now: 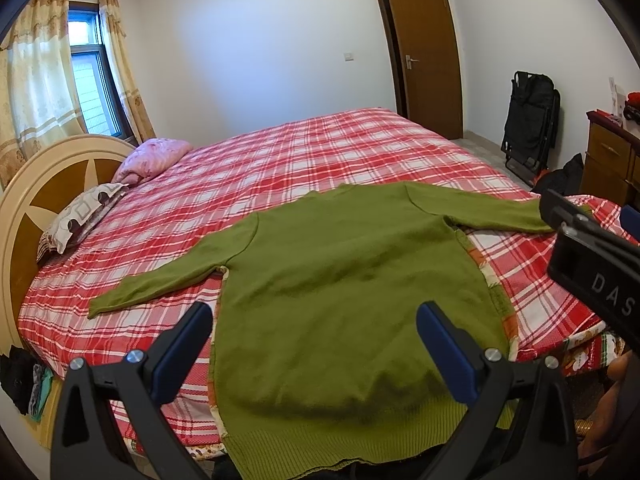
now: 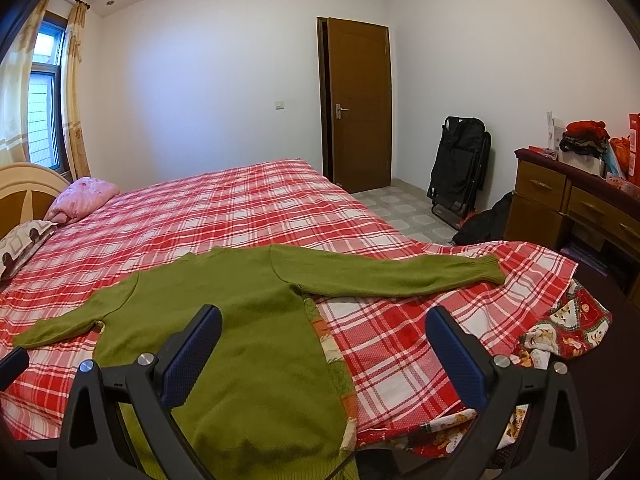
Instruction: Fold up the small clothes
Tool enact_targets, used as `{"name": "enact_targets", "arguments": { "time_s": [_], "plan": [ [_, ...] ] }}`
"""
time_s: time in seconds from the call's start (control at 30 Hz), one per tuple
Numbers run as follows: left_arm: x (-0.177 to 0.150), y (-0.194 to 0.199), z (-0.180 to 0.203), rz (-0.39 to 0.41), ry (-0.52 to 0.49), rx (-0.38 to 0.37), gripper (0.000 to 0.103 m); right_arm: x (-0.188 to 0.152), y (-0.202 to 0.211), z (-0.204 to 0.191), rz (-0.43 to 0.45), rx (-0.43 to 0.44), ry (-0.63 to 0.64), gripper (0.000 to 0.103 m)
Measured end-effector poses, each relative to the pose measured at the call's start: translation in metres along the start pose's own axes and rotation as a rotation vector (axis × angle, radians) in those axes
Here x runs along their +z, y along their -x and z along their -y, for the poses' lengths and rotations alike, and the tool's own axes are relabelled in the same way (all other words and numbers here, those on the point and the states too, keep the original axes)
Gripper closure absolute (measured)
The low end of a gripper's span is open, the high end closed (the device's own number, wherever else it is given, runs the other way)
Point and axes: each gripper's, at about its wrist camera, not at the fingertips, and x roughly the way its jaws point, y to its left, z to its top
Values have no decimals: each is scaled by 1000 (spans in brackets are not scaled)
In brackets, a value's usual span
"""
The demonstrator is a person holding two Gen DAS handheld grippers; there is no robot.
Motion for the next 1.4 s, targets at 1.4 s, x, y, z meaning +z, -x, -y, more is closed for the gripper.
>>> {"name": "enact_targets", "arguments": {
  "time_s": [1.4],
  "plan": [
    [-4, -12, -4, -41, 18, -18, 0, -4, -9, -2, -18, -23, 24, 1]
  ]
}}
